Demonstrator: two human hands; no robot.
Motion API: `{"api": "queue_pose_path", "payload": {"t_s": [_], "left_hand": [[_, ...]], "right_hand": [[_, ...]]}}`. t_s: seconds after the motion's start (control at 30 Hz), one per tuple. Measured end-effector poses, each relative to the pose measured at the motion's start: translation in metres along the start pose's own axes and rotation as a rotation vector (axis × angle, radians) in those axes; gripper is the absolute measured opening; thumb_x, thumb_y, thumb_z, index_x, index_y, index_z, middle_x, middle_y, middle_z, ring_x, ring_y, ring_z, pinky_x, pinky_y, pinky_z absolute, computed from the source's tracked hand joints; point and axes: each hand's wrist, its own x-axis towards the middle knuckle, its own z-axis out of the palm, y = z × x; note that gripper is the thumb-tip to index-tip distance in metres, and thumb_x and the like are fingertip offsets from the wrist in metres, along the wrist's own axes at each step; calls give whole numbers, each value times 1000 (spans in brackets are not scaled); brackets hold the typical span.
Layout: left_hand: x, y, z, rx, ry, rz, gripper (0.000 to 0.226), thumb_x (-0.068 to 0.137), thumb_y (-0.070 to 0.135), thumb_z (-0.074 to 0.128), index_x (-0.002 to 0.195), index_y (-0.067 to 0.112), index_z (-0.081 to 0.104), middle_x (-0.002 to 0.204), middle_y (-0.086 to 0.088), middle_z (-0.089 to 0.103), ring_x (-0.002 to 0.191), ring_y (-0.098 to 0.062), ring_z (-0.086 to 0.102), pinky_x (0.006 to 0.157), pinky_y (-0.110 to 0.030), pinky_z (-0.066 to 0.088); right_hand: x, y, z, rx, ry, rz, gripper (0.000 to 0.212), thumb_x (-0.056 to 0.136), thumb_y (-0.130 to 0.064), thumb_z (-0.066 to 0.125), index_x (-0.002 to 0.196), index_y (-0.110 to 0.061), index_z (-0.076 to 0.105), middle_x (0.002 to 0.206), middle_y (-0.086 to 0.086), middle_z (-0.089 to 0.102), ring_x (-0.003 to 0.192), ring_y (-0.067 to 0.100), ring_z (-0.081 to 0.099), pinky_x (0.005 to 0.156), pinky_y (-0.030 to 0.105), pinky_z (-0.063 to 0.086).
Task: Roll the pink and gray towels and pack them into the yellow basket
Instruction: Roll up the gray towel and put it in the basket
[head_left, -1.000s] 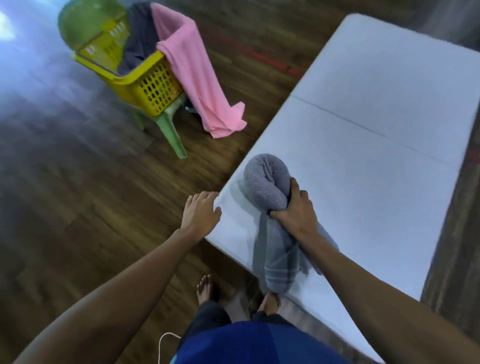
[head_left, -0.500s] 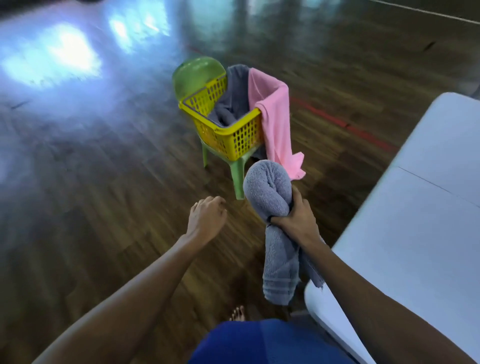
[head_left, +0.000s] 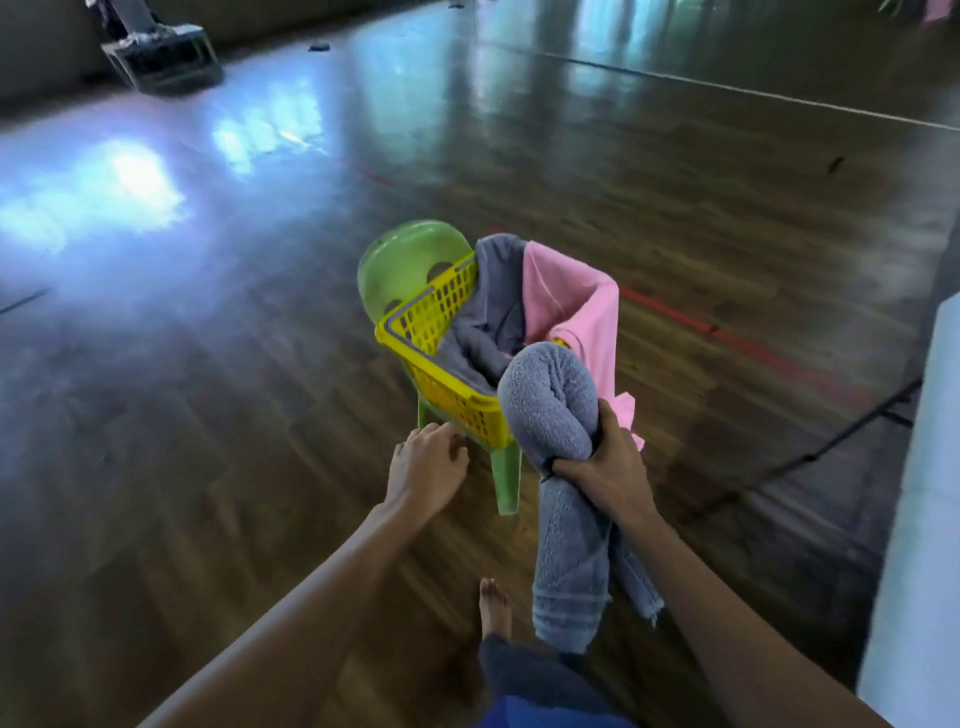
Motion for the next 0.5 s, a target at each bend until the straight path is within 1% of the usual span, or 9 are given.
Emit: {"api": "queue_pose_path", "payload": {"t_s": [0.07, 0.13, 0.23, 0.33, 0.4, 0.5], "left_hand": [[51, -3, -8, 6, -6, 19, 21, 89, 28, 55, 106, 25, 66, 106, 1, 64, 106, -24, 57, 87, -38, 45], [98, -6, -17, 12, -25, 47, 22, 89, 27, 55, 108, 25, 66, 109, 1, 65, 107, -24, 58, 87, -38, 45], [163, -11, -32, 4, -54, 75, 21, 89, 28, 56, 108, 25, 65, 111, 2, 64, 105, -24, 59, 86, -39, 46], [224, -20, -40, -6, -75, 110, 18, 90, 27, 55, 105, 25, 66, 107, 2, 64, 101, -24, 60, 81, -37, 48], [261, -26, -43, -20, -85, 125, 20, 91, 26, 55, 107, 24, 66, 110, 2, 64, 105, -23, 58, 84, -37, 48], [317, -34, -43, -4, -108, 155, 20, 91, 25, 54, 107, 23, 66, 110, 0, 65, 106, -23, 58, 85, -37, 47]], "right_hand": [[46, -14, 10, 8, 18, 0, 94, 45, -43, 80, 131, -36, 41, 97, -7, 64, 86, 14, 62, 69, 32, 51], [88, -28, 18, 29, 32, 14, 92, 46, -40, 80, 130, -35, 43, 95, -8, 65, 84, 12, 63, 68, 31, 52], [144, -49, 32, 38, 63, 25, 87, 46, -39, 81, 125, -35, 45, 96, -9, 66, 84, 11, 63, 70, 31, 52], [192, -66, 45, 26, 88, 42, 89, 47, -39, 80, 127, -35, 43, 99, -7, 65, 88, 14, 61, 72, 28, 47], [223, -74, 55, 24, 102, 64, 92, 48, -38, 80, 131, -37, 41, 98, -9, 66, 88, 13, 61, 72, 27, 46], [265, -86, 67, -1, 139, 103, 95, 47, -41, 78, 133, -40, 38, 100, -11, 64, 88, 13, 60, 75, 30, 48]]}}
